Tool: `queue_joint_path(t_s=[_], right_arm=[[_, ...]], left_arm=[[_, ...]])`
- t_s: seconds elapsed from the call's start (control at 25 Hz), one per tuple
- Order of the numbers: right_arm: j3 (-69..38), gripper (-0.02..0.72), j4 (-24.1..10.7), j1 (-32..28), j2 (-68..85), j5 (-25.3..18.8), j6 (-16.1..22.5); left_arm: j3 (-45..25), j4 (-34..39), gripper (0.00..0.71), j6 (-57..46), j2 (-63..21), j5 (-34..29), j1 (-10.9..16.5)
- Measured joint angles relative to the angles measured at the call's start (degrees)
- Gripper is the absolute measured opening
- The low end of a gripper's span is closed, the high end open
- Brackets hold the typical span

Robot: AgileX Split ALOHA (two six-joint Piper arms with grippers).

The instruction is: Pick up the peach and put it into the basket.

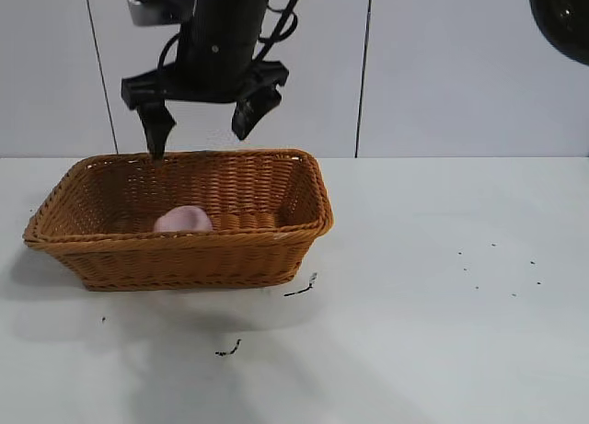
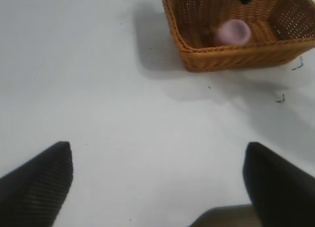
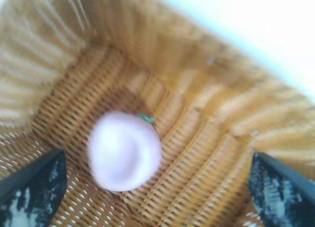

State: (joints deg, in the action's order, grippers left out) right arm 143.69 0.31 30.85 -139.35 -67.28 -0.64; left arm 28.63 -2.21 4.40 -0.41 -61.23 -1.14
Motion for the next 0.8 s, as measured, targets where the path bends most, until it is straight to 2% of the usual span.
queue_joint_path(t_s=[0.24, 0.52, 0.8], right_arm=[[0.0, 0.689, -0.31, -11.04, -0.05, -2.19, 0.0], [0.0, 0.689, -1.06, -22.79, -0.05, -2.3, 0.0], [-1.62, 0.689, 0.0, -28.15, 0.81, -2.34, 0.0]], left_arm=[[0.0, 0.0, 0.692, 0.0, 0.0, 0.0, 0.0], [0.0, 0.0, 0.692, 0.0, 0.0, 0.0, 0.0], [0.0, 0.0, 0.692, 0.0, 0.0, 0.0, 0.0]])
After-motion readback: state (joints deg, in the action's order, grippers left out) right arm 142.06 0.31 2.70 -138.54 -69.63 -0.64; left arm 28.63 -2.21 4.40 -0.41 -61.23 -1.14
